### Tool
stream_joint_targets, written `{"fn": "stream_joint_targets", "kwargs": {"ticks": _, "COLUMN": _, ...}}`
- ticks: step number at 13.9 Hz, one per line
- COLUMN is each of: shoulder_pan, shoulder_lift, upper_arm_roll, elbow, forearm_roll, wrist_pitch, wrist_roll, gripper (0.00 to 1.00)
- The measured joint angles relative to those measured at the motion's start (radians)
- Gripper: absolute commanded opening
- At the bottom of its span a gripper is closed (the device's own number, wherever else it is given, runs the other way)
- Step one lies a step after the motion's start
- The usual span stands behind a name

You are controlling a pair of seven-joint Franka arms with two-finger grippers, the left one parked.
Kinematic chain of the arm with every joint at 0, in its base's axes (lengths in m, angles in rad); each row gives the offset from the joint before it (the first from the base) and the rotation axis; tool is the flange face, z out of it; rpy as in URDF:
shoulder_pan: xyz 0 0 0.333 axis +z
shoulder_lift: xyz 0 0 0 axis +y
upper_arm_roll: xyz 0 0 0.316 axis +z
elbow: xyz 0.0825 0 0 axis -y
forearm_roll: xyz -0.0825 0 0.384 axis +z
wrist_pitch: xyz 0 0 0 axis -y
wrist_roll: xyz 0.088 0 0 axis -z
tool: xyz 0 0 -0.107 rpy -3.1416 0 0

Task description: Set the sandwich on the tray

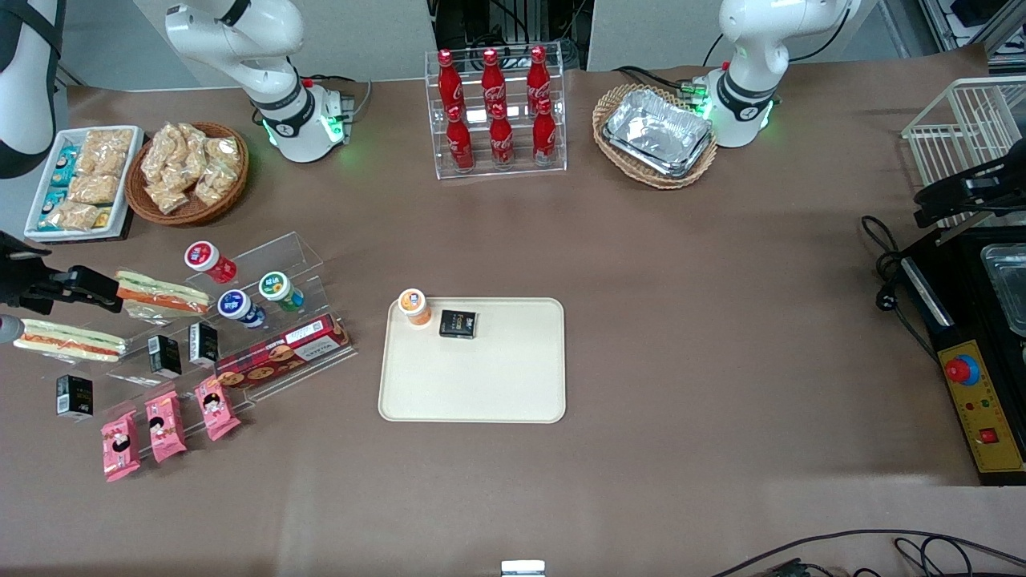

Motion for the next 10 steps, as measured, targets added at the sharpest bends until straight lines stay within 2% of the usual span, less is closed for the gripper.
{"fn": "stream_joint_targets", "kwargs": {"ticks": 6, "shoulder_pan": -0.002, "shoulder_lift": -0.001, "upper_arm_roll": -0.004, "elbow": 0.0, "forearm_roll": 0.0, "wrist_pitch": 0.0, "wrist_roll": 0.013, "gripper": 1.0}}
{"fn": "stream_joint_targets", "kwargs": {"ticks": 10, "shoulder_pan": -0.049, "shoulder_lift": -0.002, "upper_arm_roll": -0.037, "elbow": 0.002, "forearm_roll": -0.001, "wrist_pitch": 0.0, "wrist_roll": 0.163, "gripper": 1.0}}
